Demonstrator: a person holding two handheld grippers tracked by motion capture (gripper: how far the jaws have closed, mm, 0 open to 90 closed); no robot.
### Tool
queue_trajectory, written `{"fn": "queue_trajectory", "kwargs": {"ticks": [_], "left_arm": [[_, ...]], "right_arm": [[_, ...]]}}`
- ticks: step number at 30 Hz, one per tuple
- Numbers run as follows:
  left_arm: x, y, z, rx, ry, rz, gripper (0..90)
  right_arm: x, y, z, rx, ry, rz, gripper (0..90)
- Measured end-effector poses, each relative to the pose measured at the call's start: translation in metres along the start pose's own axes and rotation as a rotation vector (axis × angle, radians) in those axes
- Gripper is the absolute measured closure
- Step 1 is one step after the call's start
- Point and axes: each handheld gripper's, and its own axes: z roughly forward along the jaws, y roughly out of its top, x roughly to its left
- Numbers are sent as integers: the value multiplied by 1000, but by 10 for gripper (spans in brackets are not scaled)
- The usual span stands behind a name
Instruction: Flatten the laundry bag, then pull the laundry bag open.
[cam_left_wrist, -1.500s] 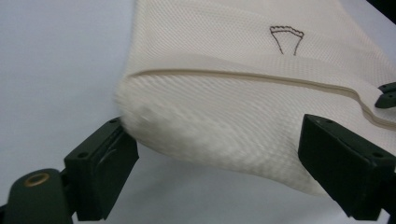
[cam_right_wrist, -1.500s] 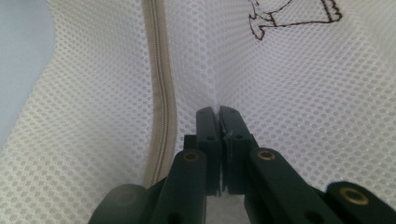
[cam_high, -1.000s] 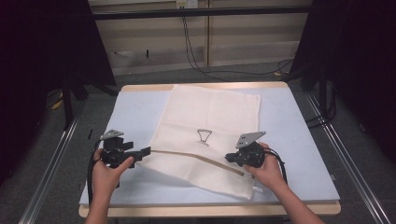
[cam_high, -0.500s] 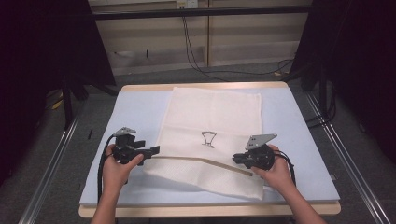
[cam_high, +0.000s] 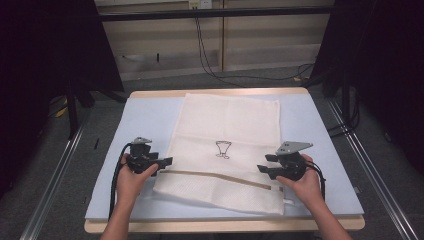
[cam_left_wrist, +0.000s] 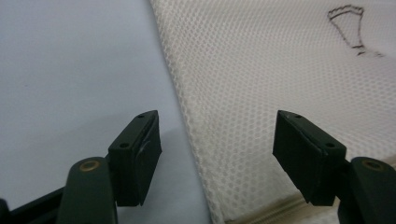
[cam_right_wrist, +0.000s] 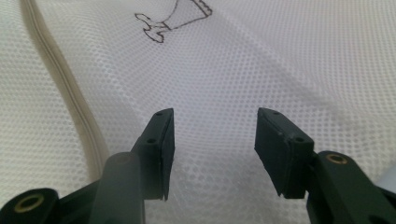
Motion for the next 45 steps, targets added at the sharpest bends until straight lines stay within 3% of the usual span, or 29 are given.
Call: {"fn": "queue_trajectory", "kwargs": {"ticks": [2,8,11,14,17,19,26,29,32,37,41,43,45], "left_arm": [[0,-1,4,26,-8,0,336],[-3,-3,5,9,-8,-12,392],[-7,-2,5,39,-41,-36,486],[-12,-1,6,50,-3,-33,507],[-16,-2,6,50,41,0,602],[-17,-2,7,39,55,-7,633],[-16,-2,5,63,19,-22,766],[-19,-2,5,64,24,-40,819],[-20,-2,5,72,26,-28,835],[-20,0,2,88,17,-42,860],[-21,0,-1,85,6,-61,866],[-21,0,-3,85,2,-53,867],[-20,0,-4,81,-2,-66,868]], "right_arm": [[-2,-2,-1,1,-8,1,479],[-2,-4,1,19,-17,-20,487],[-2,-5,-1,18,-29,-19,478],[-3,-6,-4,19,-61,-19,455],[-4,-7,-8,20,-89,-10,438],[-6,-9,-10,26,-127,2,430],[-11,-14,-11,64,-210,60,419],[-11,-15,-10,94,-202,70,443],[-11,-17,-9,113,-207,75,457],[-14,-19,-9,115,-203,125,517],[-16,-19,-10,122,-188,141,654],[-17,-18,-10,130,-186,114,725],[-19,-17,-9,125,-175,127,804]]}}
